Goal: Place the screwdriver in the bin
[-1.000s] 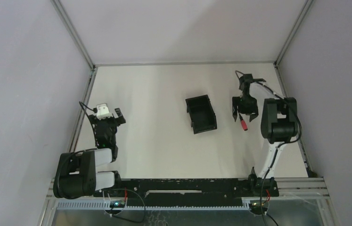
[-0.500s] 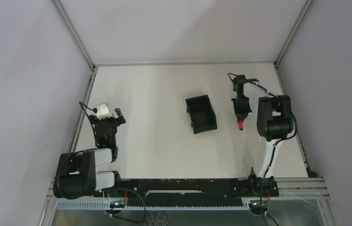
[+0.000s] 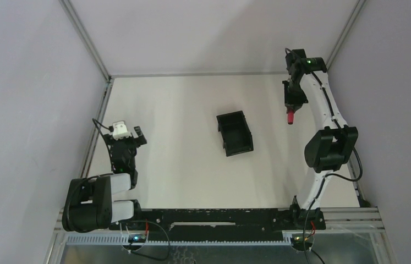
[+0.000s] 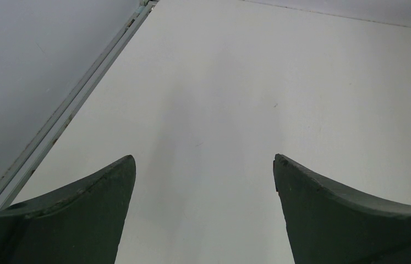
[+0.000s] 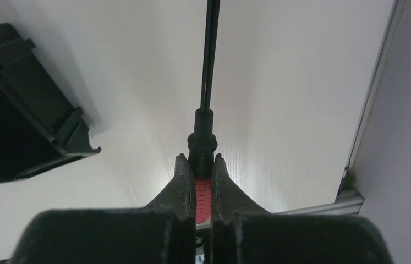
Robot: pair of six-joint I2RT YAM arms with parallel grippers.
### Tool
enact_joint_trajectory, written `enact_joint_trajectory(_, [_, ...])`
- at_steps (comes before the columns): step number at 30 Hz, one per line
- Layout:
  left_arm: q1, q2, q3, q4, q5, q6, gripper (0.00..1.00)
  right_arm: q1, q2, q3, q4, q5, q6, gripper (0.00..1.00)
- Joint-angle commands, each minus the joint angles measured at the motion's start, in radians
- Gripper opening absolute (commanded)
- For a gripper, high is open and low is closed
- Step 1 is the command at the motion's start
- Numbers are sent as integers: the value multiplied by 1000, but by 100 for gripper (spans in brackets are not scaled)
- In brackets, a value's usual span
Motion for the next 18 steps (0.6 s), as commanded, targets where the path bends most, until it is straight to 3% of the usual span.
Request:
enact_joint_trajectory(1, [-4, -10, 38, 31, -7, 16, 100, 30, -9, 33, -110, -19, 90, 0])
enact_joint_trajectory(11, [-3, -10, 38, 31, -8, 16, 100, 383, 88, 105, -7, -151, 91, 0])
enact_joint_trajectory(18, [-4, -10, 37, 31, -8, 16, 100, 500, 134, 65, 90, -103, -22, 0])
